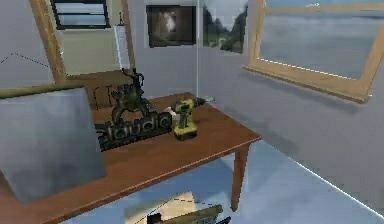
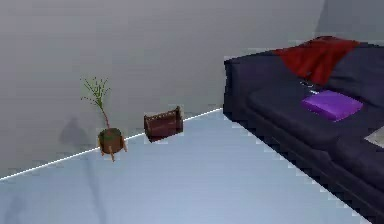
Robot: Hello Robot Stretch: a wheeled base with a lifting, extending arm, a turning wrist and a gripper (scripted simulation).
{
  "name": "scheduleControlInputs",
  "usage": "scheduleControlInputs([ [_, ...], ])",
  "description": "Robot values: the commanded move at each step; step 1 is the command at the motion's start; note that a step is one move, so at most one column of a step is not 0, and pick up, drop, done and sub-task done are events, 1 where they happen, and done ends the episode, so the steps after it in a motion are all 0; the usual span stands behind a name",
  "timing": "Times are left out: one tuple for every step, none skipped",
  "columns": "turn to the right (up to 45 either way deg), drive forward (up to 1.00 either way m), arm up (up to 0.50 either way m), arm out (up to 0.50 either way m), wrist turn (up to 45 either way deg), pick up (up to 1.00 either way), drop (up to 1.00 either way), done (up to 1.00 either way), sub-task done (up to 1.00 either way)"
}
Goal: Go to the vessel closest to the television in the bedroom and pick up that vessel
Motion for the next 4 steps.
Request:
scheduleControlInputs([
  [45.0,0.00,0.00,0.00,0.0,0.00,0.00,0.00,0.00],
  [45.0,0.00,0.00,0.00,0.0,0.00,0.00,0.00,0.00],
  [45.0,0.00,0.00,0.00,0.0,0.00,0.00,0.00,0.00],
  [15.0,0.00,0.00,0.00,0.0,0.00,0.00,0.00,0.00],
])
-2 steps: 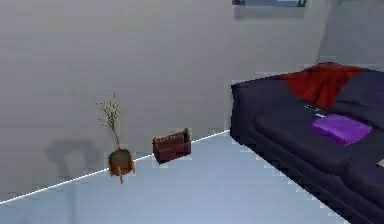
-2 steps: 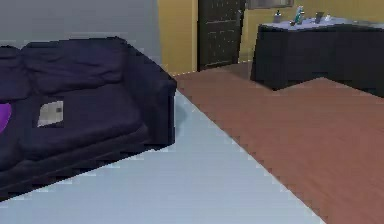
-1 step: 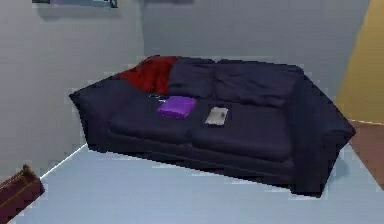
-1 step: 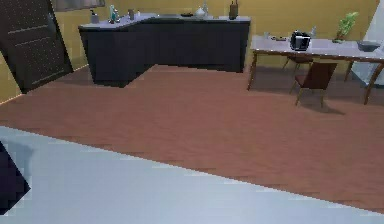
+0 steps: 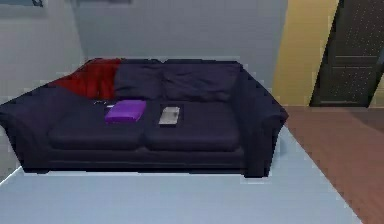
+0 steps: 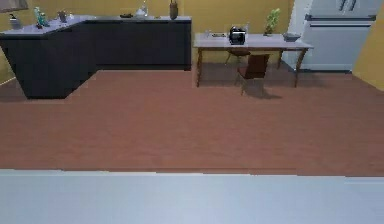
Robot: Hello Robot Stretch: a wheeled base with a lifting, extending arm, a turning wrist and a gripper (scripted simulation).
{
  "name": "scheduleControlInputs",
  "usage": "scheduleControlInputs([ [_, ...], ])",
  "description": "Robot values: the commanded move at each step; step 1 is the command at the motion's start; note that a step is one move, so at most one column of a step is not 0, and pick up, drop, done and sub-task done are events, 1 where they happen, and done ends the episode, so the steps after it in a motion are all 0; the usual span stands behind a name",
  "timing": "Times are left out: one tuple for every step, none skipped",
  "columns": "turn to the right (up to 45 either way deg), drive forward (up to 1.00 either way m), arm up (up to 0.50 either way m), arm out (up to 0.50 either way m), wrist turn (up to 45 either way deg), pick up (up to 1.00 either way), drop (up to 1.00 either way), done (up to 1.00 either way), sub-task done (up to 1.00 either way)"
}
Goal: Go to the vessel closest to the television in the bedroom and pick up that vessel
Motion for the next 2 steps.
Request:
scheduleControlInputs([
  [0.0,0.15,0.00,0.00,0.0,0.00,0.00,0.00,0.00],
  [45.0,0.00,0.00,0.00,0.0,0.00,0.00,0.00,0.00],
])
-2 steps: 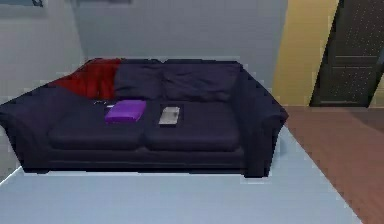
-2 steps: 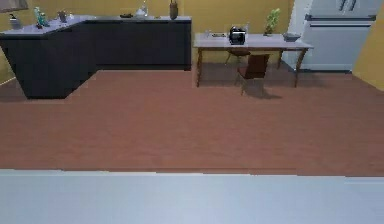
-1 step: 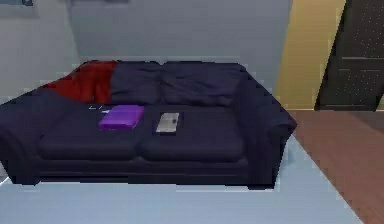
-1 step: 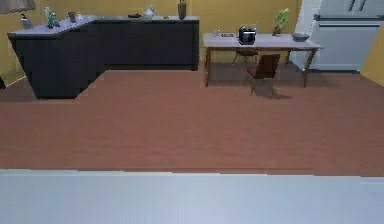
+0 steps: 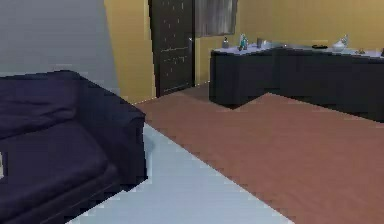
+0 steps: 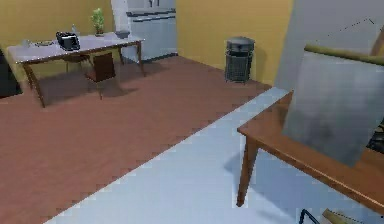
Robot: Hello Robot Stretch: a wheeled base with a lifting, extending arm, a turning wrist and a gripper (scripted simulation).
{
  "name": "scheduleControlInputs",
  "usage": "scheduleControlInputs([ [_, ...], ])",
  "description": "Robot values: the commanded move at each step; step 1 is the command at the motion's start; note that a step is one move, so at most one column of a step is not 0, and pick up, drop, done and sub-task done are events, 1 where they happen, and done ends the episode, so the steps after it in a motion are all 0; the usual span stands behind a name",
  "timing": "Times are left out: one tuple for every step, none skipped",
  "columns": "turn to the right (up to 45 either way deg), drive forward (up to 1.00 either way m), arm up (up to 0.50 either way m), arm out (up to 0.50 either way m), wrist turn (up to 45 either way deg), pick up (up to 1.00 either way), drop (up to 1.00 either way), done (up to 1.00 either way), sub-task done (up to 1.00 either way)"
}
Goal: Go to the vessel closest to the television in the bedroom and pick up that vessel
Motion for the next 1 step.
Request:
scheduleControlInputs([
  [39.0,0.00,0.00,0.00,0.0,0.00,0.00,0.00,0.00],
])
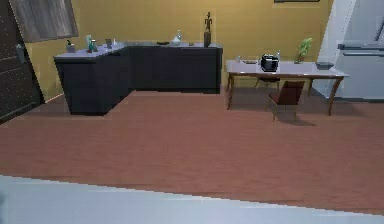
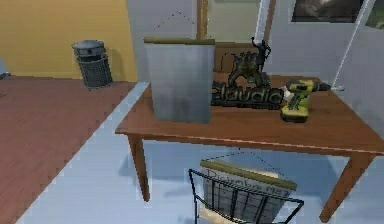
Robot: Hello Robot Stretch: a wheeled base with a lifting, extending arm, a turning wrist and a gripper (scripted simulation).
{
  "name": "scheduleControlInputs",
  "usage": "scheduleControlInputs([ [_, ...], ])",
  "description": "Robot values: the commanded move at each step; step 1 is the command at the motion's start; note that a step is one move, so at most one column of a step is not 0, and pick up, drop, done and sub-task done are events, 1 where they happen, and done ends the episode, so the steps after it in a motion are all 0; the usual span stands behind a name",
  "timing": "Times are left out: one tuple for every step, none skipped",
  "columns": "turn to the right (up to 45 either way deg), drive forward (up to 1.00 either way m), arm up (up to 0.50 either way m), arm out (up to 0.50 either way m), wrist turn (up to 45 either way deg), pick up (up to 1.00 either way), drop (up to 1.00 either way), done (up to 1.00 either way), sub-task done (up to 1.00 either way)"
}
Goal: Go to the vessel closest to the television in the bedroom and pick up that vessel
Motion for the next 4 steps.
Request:
scheduleControlInputs([
  [0.0,0.30,0.00,0.00,0.0,0.00,0.00,0.00,0.00],
  [42.0,0.00,0.00,0.00,0.0,0.00,0.00,0.00,0.00],
  [3.0,0.00,0.00,0.00,0.0,0.00,0.00,0.00,0.00],
  [0.0,1.00,0.00,0.00,0.0,0.00,0.00,0.00,0.00],
])
